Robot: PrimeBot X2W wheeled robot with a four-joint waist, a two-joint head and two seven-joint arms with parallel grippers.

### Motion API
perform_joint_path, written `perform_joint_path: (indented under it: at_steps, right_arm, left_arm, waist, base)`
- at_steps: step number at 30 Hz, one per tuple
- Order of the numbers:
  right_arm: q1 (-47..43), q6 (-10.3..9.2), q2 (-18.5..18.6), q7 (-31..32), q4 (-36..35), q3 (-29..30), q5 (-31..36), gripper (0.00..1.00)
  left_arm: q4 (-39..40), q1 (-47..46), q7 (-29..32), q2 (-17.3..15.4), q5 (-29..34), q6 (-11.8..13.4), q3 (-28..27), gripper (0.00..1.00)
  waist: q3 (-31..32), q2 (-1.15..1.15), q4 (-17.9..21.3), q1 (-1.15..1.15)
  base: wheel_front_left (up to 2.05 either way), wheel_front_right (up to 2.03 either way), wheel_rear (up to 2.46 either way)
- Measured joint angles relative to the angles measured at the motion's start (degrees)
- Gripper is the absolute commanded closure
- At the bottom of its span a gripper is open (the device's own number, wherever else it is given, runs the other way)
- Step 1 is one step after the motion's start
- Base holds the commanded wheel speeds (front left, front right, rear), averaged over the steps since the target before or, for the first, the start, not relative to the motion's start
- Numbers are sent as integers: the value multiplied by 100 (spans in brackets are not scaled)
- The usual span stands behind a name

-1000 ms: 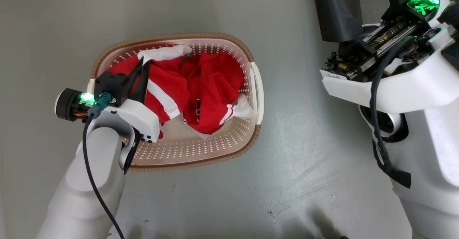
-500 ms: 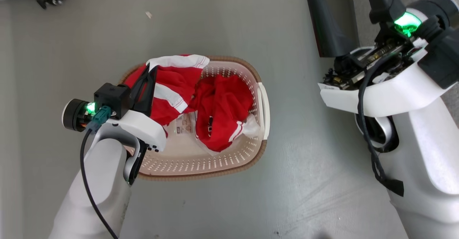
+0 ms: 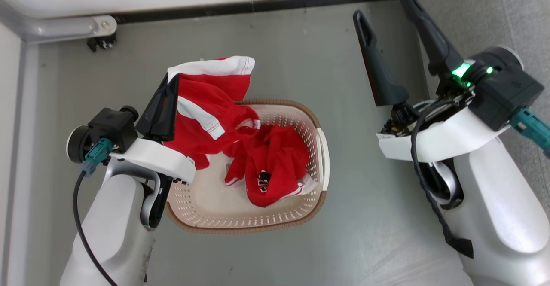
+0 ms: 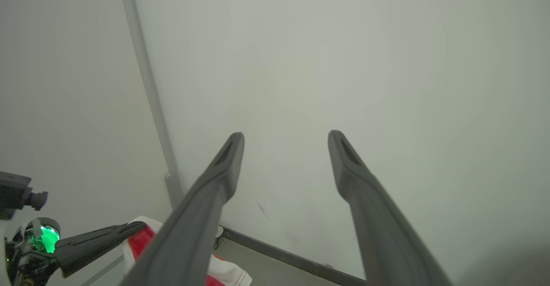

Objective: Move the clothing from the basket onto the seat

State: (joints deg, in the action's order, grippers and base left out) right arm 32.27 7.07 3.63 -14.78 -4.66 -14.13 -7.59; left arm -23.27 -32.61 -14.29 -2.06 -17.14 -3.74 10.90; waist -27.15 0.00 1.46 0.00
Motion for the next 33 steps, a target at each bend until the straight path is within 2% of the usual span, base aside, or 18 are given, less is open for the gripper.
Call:
perform_joint_path:
  at_steps: [15,33]
  right_arm:
    - [-725,0,-7,0,256,126,-63,0]
    - [-1456,0,-20,0,800,-124,-92,0]
  left_arm:
    - [566,547,-1,-2,-49,8,-168,100]
    - [1392,665,-18,-81,366,65,237,100]
  waist:
    - [804,0,-131,0]
    - [1635,0,-202,0]
  base:
    - [0,0,0]
    - [0,0,0]
